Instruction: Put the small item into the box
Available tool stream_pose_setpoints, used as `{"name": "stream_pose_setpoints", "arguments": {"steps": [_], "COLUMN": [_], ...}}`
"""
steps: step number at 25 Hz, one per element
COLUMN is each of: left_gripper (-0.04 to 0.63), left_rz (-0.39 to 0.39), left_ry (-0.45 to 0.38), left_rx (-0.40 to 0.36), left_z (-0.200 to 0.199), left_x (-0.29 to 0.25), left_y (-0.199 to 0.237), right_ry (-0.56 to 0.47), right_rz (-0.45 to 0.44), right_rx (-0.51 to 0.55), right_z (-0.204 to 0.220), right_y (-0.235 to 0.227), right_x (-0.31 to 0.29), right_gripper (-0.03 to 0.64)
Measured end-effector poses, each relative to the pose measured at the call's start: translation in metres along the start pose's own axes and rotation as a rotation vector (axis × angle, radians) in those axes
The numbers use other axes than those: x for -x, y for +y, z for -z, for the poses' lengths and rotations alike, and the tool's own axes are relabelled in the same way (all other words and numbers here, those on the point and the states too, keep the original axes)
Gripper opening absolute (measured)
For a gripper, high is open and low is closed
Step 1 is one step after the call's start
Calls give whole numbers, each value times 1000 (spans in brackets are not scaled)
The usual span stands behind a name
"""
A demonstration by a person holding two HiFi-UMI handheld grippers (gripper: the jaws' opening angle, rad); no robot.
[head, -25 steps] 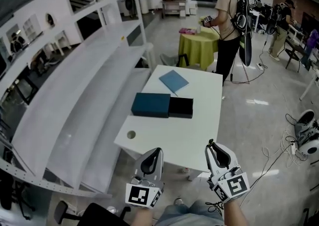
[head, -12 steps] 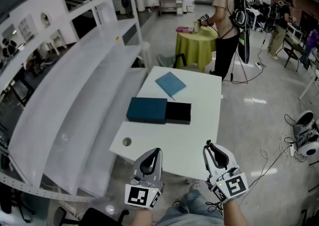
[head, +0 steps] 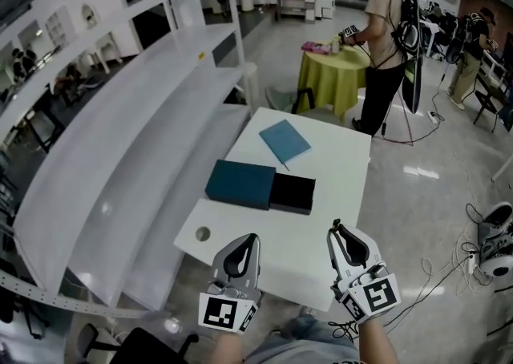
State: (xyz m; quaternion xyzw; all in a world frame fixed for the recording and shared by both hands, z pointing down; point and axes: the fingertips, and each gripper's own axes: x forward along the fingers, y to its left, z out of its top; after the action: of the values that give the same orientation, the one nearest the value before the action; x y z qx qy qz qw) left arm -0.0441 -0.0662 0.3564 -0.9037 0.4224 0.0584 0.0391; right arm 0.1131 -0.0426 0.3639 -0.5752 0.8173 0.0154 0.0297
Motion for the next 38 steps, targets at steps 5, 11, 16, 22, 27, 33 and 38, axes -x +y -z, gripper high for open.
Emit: {"name": "stream_pose_setpoints", "arguments": {"steps": [5,11,16,22,27,33,38], "left_gripper": [17,18,18,18,18,18,18], "left_rz": [-33,-65,-102,-133,-144,-126,-107], "left_ry": [-2,3,12,29,40,57,62], "left_rx": [-8,-20,-29,-38,-46,-59,-51], "left_z": [-1,1,5,7,6,4,6], "left_x": [-16,-33,-39,-36,-34,-38,-43], "left_y": [3,-1,-7,-15,-15,-16,-11], "right_ry": [-1,6,40,107,190,268,357], "right_rz": [-42,-97,-147,-195,-222,-224,-215], "right_rx": [-3,-8,-22,-55,-74,-93,-97], "right_z": [-1,1,11,26,40,59,86], "right_y": [-13,-28,-39,-48,-55,-60,-59], "right_x": [-17,-33,-45,-64,-81,-93,-97], "right_gripper": [67,67,66,66,66,66,66]}}
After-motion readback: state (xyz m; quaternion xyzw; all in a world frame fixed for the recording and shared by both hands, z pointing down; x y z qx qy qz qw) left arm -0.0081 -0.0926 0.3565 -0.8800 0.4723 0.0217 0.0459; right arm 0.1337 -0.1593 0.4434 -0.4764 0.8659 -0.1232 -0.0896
